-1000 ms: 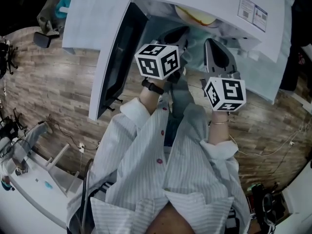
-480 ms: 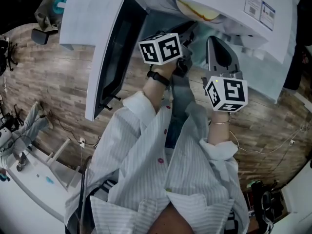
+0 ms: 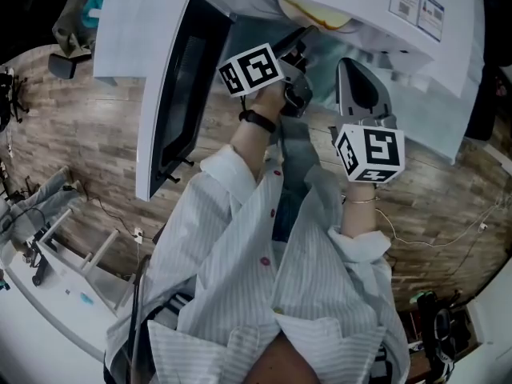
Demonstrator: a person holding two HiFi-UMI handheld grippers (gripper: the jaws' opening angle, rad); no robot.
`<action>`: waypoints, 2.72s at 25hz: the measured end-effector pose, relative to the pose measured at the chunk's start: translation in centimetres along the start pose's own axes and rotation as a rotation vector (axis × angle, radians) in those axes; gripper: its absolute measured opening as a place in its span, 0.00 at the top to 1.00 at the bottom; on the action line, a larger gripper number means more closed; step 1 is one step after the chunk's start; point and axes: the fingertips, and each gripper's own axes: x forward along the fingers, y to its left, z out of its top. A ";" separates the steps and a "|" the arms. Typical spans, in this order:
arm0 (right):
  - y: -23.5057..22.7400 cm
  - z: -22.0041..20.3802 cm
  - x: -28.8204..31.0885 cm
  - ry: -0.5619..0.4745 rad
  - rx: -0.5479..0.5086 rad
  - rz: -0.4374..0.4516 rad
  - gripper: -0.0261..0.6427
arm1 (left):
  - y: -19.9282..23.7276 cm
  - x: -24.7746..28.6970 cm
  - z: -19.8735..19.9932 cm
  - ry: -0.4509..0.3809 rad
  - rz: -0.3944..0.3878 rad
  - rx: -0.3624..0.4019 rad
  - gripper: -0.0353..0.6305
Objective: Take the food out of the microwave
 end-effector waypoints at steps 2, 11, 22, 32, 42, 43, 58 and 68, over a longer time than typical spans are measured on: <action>-0.1 0.0 0.0 0.001 0.000 0.000 0.92 | 0.3 0.0 0.2 -0.017 -0.001 -0.024 0.72; -0.4 -0.6 0.3 0.016 0.002 0.013 0.92 | 0.8 0.1 0.8 -0.076 -0.025 -0.130 0.71; -0.6 -0.6 0.3 0.019 0.004 0.023 0.92 | 0.5 0.1 0.8 -0.100 -0.036 -0.227 0.70; -0.9 -1.0 0.6 0.031 0.007 0.028 0.92 | 1.5 0.7 0.6 -0.077 0.034 -0.271 0.85; -1.4 -1.4 0.6 0.042 0.006 0.025 0.92 | 1.6 0.4 0.5 -0.103 0.030 -0.305 0.91; -1.3 -1.4 0.5 0.041 0.006 0.026 0.92 | 1.4 0.3 0.6 -0.106 0.023 -0.307 0.91; -0.9 -1.6 0.4 0.047 0.010 0.029 0.92 | 1.4 0.0 0.6 -0.122 0.022 -0.368 0.92; -0.9 -1.4 0.3 0.043 0.007 0.020 0.92 | 1.3 -0.6 0.4 -0.131 0.028 -0.376 0.93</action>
